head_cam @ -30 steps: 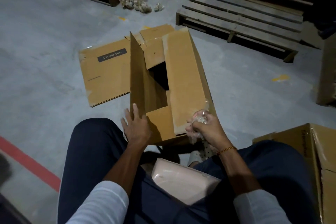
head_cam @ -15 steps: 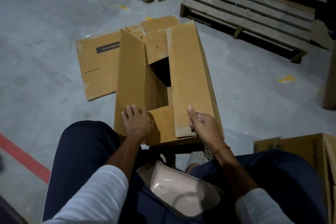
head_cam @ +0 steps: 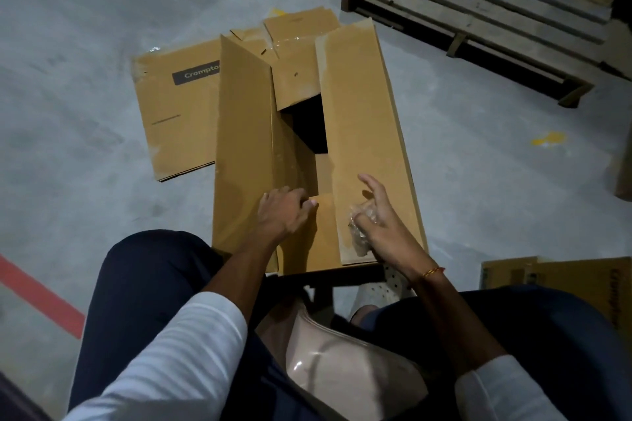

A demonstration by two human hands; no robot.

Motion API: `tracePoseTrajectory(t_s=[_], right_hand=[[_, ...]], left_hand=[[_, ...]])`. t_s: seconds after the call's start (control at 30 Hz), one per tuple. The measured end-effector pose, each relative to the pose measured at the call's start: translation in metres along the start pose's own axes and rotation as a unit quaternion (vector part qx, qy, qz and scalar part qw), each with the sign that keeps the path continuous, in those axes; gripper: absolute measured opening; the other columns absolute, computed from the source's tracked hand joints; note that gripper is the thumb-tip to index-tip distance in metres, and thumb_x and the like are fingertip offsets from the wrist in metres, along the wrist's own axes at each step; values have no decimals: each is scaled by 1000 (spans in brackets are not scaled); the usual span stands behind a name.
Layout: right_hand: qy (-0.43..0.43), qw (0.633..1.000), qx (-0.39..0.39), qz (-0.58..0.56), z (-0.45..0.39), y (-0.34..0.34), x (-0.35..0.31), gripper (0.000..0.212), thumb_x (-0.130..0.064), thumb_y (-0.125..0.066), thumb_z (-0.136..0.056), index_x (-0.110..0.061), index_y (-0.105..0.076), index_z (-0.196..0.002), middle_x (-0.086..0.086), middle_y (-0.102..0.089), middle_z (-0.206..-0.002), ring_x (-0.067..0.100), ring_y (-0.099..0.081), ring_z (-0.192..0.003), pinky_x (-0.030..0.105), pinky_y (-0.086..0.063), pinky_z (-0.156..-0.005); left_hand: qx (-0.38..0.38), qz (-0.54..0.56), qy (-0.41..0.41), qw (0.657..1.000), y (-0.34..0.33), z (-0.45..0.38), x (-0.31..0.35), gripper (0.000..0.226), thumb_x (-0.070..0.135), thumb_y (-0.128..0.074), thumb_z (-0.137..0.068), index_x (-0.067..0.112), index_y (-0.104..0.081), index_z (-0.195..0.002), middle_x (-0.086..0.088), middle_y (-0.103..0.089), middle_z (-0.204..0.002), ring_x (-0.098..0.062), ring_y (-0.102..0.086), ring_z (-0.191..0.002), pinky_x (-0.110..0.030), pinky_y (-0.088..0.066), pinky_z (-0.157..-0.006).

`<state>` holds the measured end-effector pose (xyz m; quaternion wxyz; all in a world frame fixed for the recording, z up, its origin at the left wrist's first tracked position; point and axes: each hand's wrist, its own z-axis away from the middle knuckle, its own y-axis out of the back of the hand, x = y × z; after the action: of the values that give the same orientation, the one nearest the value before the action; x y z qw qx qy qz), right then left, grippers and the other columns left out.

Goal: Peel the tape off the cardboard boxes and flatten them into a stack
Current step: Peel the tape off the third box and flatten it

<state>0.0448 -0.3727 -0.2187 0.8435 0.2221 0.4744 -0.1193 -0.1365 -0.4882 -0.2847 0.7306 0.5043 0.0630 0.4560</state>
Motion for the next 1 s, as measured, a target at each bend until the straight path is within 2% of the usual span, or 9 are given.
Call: tracePoseTrajectory(t_s=[0.1,0.17,0.33,0.43,0.5,0.6,0.7,0.8,1.0], right_hand=[[43,999,15,3,0,1,3,43,-12,-53,-99,-45,-63,-125,-7,-53,-121,12,-58,-101,28,-48,-80],[69,997,29,-21,1,4,5,43,-4,-55,-95,-41,-77,-97,-6,-57,-105,6,-58,-78,26,-45,-68],[140,985,64,80,17,22,-6,36,-2,-56,-95,-28,-79,-101,-12,-65,-114,9,-62,-107,33,-53,-92],[159,952,105,239,37,24,-22,20,-34,-62,-97,-29,-77,-109,-12,-72,-108,15,-65,-101,36,-55,-82],[155,901,125,385,52,26,-33,44,-66,-60,-88,-32,-75,-110,-8,-75,-102,19,-61,-100,33,-49,-72],[147,820,130,537,65,29,-48,64,-84,-46,-79,-34,-74,-108,0,-71,-86,23,-50,-108,35,-43,-70],[127,785,131,592,72,30,-56,50,-70,-50,-89,-35,-63,-122,3,-66,-113,29,-47,-113,40,-47,-79],[106,759,192,613,72,53,-61,32,-37,-65,-92,-38,-60,-124,4,-39,-141,35,-49,-111,42,-48,-75],[-51,771,220,595,61,131,-71,25,-35,-56,-100,-28,-68,-121,5,-44,-127,34,-51,-111,48,-55,-84]], left_hand=[[10,4,-29,1000,10,4,5,43,54,-39,-103,21,-66,-111,-6,-67,-104,-21,-60,-89,-44,-54,-83],[10,2,-38,999,15,9,12,43,56,-44,-100,21,-64,-114,-1,-60,-106,-20,-57,-94,-43,-52,-83],[-1,10,-77,997,14,23,26,45,47,-65,-92,17,-52,-123,-7,-51,-122,-24,-50,-105,-42,-49,-90],[27,20,-121,992,10,33,39,38,36,-70,-92,13,-52,-116,-8,-53,-116,-24,-49,-101,-38,-44,-84],[51,13,-149,987,7,42,46,32,34,-68,-93,15,-51,-111,-4,-54,-112,-24,-49,-101,-42,-44,-85],[70,38,-168,983,10,49,49,29,32,-68,-92,16,-48,-105,-2,-54,-104,-24,-50,-94,-47,-46,-82],[57,89,-186,977,16,53,49,34,33,-72,-90,13,-47,-104,-4,-55,-102,-26,-51,-89,-45,-45,-78],[57,114,-203,971,21,62,52,33,34,-72,-90,17,-45,-99,-4,-55,-99,-26,-51,-87,-41,-43,-72],[84,33,-282,955,32,90,74,14,13,-62,-97,11,-47,-97,-8,-53,-96,-25,-47,-82,-35,-32,-66]])
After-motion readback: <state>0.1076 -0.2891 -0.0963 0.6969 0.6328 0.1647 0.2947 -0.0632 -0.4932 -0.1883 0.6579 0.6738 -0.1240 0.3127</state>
